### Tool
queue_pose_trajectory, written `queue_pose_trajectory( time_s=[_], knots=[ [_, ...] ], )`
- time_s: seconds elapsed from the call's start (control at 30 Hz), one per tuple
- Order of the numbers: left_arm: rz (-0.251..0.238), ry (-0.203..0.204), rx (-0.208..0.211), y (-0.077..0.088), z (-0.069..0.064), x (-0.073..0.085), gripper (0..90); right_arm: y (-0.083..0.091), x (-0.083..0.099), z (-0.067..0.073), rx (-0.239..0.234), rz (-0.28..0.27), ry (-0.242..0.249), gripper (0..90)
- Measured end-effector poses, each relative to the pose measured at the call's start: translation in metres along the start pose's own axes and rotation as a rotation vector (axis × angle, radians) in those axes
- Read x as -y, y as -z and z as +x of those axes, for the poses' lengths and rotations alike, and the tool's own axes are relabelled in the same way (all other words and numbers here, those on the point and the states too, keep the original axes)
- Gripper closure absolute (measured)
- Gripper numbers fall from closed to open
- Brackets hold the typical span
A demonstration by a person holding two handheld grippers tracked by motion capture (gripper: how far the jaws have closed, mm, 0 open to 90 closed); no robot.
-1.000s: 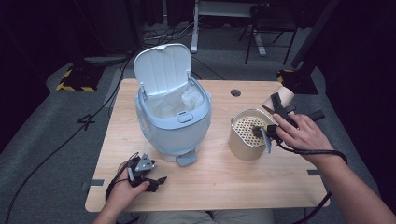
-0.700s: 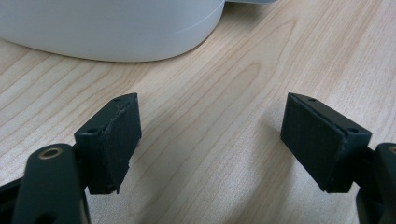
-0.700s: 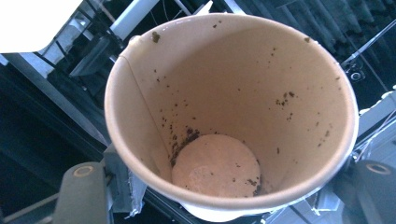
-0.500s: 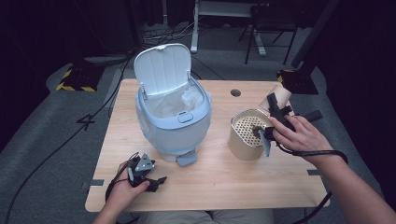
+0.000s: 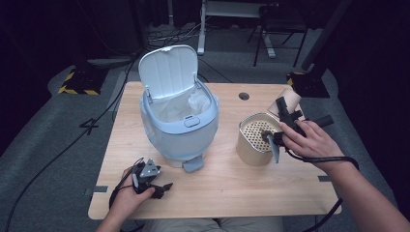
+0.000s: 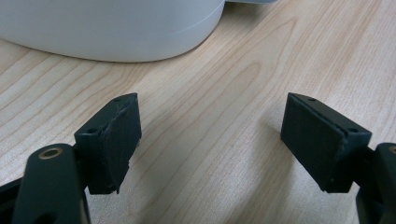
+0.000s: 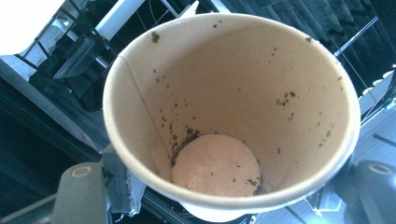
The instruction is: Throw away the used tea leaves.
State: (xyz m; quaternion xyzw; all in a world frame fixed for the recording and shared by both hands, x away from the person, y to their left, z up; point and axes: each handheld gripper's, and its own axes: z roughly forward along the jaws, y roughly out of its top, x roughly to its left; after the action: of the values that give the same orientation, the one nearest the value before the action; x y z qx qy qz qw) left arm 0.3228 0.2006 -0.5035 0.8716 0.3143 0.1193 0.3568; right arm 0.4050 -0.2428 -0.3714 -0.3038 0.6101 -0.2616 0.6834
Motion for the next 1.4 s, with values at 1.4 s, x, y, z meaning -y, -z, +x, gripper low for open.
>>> queue_pose_trajectory(
  time_s=[1.4],
  knots=[
    [0.008, -0.036, 0.041, -0.005, 0.009, -0.005, 17.5, -0.017, 0.102, 0.007, -0.828, -0.448, -1.858, 29.1]
  ],
)
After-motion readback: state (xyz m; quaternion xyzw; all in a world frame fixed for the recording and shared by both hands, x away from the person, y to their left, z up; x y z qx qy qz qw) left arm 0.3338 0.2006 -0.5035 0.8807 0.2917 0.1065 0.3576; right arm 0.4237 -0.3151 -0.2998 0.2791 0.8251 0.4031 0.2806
